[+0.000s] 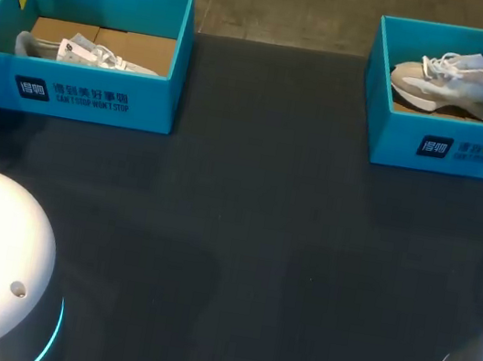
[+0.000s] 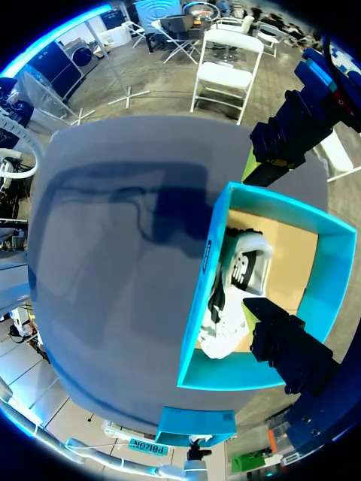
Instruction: Take the shoe out of the shoebox, open the shoe tongue, remove and reinsert the insole, then place the shoe into the shoebox
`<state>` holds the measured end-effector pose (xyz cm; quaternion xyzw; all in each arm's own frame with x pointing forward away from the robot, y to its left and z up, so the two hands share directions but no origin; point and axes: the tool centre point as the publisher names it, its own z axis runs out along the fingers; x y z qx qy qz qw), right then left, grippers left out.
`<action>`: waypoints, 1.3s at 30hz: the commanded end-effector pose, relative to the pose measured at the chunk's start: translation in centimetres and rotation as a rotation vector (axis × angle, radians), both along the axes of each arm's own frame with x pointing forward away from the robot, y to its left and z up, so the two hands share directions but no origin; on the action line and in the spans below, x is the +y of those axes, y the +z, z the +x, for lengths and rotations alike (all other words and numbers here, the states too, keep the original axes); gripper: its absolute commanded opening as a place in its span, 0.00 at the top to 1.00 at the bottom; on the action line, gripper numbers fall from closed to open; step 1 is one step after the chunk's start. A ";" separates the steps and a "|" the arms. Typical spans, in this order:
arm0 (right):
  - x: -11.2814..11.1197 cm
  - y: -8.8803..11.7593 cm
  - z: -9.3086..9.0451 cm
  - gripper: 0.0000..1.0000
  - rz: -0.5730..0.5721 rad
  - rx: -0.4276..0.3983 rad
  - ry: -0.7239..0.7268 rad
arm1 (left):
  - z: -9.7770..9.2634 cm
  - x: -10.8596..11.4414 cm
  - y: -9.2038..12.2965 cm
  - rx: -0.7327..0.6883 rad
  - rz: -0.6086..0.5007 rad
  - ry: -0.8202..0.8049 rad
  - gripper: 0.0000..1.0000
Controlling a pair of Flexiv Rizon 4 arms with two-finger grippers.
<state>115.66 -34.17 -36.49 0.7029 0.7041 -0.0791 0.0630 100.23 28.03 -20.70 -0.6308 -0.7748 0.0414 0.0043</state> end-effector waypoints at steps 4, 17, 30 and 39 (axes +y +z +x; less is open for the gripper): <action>-0.2 -1.1 1.0 0.50 0.019 0.038 -0.007 | -0.1 0.0 0.0 -0.002 0.003 0.000 0.00; -0.4 -2.2 0.7 0.55 0.044 0.063 -0.020 | -0.1 0.0 0.0 -0.002 0.003 0.000 0.00; -0.3 -0.7 0.1 1.00 0.046 0.024 -0.049 | -0.1 0.0 0.0 -0.002 0.003 0.000 0.00; -0.7 2.2 -0.1 1.00 0.021 -0.027 -0.073 | -0.1 0.0 0.0 -0.002 0.003 0.000 0.00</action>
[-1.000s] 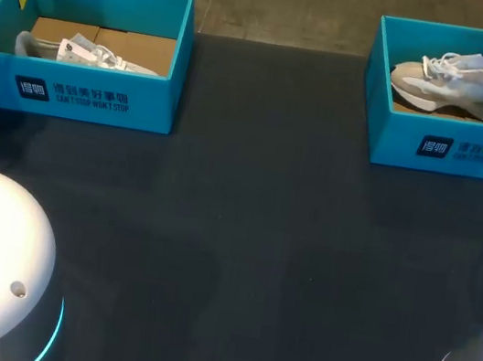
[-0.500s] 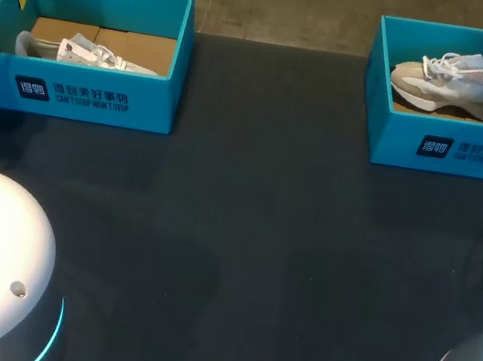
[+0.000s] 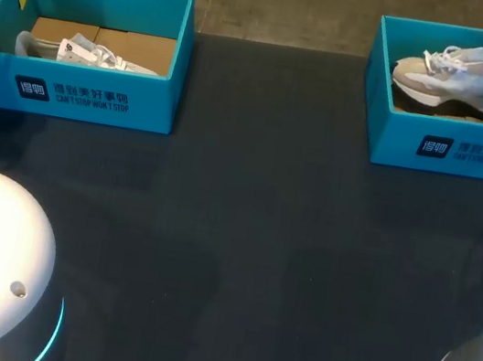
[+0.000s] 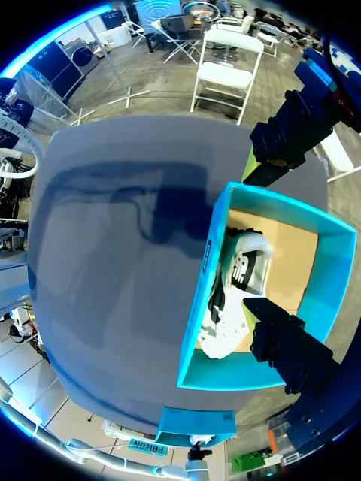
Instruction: Take the shoe out of the shoebox, open the shoe tongue, remove and reinsert the insole, then place the shoe into the shoebox
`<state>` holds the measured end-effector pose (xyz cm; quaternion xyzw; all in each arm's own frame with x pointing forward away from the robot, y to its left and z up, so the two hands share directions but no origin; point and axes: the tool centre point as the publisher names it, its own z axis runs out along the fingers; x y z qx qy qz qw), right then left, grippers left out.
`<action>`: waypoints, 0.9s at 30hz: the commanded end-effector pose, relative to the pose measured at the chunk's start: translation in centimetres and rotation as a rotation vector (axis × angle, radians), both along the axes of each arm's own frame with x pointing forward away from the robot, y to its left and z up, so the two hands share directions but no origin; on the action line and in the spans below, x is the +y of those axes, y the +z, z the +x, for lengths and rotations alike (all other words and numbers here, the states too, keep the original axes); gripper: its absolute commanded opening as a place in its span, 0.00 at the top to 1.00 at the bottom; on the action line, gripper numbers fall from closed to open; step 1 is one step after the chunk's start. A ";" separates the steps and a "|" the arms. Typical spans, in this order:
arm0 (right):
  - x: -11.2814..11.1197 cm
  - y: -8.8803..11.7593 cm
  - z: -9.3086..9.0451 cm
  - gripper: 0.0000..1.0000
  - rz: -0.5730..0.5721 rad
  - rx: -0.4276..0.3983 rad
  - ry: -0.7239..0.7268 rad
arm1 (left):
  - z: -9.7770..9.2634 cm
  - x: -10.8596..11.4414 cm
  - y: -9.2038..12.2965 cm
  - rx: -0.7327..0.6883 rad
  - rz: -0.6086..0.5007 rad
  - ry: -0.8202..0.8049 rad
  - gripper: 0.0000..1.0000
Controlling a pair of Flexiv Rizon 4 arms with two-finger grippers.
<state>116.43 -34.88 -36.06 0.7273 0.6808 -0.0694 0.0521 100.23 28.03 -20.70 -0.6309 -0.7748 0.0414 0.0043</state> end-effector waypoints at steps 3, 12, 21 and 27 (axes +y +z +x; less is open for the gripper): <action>-0.2 3.1 -1.0 1.00 -0.019 -0.034 -0.018 | -0.1 0.0 0.0 -0.002 0.003 0.000 0.00; -0.5 7.6 -1.8 1.00 -0.077 -0.067 -0.052 | -0.1 0.0 0.0 -0.002 0.003 0.000 0.00; 0.3 11.6 -2.8 1.00 -0.117 -0.104 -0.058 | -0.1 0.0 0.0 -0.002 0.003 0.000 0.00; 1.0 14.4 -3.3 1.00 -0.136 -0.124 -0.065 | -0.1 0.0 0.0 -0.002 0.003 0.000 0.00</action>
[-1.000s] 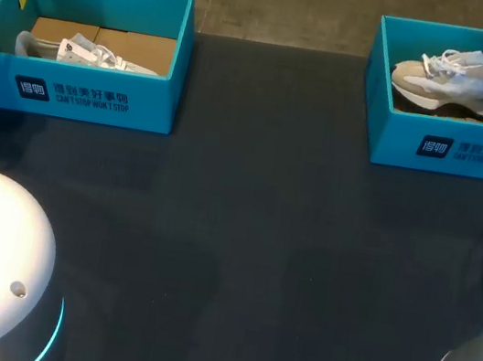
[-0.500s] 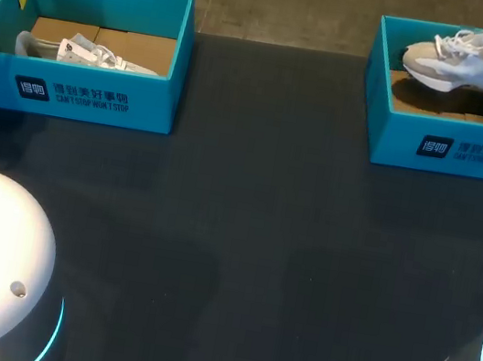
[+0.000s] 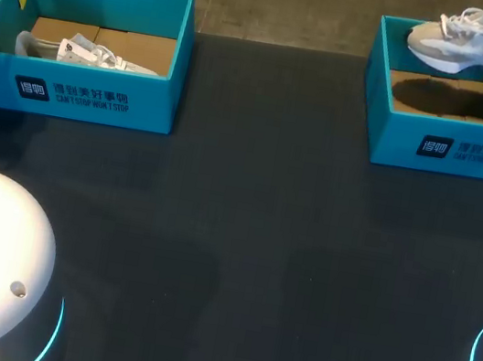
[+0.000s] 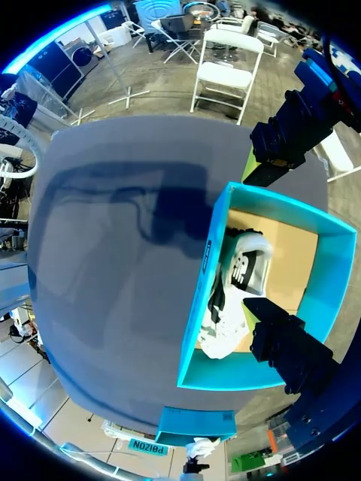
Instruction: Take the shoe out of the shoebox, open the shoe tongue, remove and reinsert the insole, then place the shoe into the shoebox
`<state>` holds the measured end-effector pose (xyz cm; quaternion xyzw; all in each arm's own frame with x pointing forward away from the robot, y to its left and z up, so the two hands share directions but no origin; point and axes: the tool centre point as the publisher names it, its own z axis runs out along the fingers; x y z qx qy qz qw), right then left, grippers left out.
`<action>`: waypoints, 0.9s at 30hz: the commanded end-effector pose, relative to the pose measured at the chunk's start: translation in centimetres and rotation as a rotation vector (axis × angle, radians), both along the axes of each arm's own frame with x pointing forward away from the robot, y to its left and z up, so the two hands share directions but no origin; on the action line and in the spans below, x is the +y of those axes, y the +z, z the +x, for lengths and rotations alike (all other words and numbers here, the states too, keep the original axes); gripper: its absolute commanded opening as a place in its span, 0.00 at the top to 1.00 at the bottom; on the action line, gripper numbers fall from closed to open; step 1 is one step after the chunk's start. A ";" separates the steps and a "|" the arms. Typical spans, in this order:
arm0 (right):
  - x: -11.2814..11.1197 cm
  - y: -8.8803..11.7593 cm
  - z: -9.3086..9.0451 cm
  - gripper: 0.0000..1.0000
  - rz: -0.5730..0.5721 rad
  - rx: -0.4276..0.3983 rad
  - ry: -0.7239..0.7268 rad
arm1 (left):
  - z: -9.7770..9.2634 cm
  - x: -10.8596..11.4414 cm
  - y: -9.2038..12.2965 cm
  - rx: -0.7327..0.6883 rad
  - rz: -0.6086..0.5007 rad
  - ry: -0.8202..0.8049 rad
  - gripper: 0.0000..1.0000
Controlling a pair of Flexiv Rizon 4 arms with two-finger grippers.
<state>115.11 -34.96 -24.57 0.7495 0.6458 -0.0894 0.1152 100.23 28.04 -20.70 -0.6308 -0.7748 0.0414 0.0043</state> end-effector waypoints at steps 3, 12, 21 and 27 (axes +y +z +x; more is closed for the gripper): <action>1.5 3.9 -2.2 1.00 -0.022 -0.064 0.011 | -0.1 0.0 0.0 -0.002 0.003 0.000 0.00; 3.1 7.7 -4.0 1.00 -0.031 -0.078 0.011 | -0.1 0.0 0.0 -0.002 0.003 0.000 0.00; 6.7 9.7 -8.2 1.00 -0.034 -0.088 0.012 | -0.1 0.0 0.0 -0.002 0.003 0.000 0.00; 9.2 10.1 -11.8 1.00 -0.014 -0.104 -0.002 | -0.1 0.0 0.0 -0.002 0.003 0.000 0.00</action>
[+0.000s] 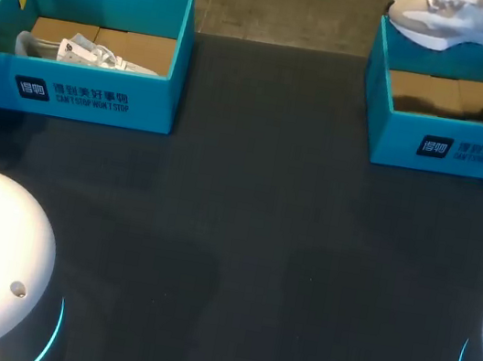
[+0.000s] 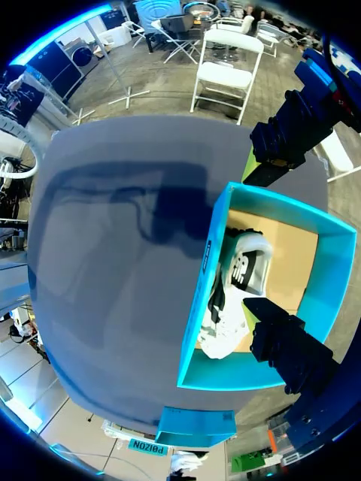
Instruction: Take the shoe out of the shoebox, open the shoe tongue, remove and reinsert the insole, then place the shoe into the shoebox
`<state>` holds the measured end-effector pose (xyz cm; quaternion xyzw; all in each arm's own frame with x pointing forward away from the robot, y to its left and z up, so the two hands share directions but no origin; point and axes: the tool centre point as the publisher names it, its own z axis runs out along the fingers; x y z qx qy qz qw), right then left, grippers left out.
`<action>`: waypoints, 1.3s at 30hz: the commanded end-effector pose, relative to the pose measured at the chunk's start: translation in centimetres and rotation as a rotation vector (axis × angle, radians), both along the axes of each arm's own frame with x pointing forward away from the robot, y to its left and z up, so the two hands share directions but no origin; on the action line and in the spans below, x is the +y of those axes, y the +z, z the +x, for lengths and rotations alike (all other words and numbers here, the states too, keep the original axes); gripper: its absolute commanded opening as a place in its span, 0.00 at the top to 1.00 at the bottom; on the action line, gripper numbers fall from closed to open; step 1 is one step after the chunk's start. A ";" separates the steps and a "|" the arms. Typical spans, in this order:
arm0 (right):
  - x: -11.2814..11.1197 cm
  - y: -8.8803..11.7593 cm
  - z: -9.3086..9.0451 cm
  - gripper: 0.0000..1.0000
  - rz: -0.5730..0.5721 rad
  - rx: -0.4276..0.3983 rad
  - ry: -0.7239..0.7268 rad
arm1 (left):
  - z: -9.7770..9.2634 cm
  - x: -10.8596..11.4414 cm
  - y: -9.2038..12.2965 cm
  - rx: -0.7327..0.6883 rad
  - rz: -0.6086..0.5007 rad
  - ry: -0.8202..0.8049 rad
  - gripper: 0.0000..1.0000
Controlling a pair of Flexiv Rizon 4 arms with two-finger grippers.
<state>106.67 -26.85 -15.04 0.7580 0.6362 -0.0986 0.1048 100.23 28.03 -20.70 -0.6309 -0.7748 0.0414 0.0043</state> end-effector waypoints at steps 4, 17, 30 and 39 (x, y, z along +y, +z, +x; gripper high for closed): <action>2.9 0.3 -5.8 1.00 -0.016 -0.132 0.022 | -0.1 0.0 0.0 -0.002 0.003 0.000 0.00; 7.0 -0.7 -11.3 1.00 0.009 -0.125 0.029 | -0.1 0.0 0.0 -0.002 0.003 0.000 0.00; 7.0 -0.7 -11.3 1.00 0.009 -0.125 0.029 | -0.1 0.0 0.0 -0.002 0.003 0.000 0.00; 9.0 -0.5 -13.6 1.00 -0.028 -0.088 -0.002 | -0.1 0.0 0.0 -0.002 0.003 0.000 0.00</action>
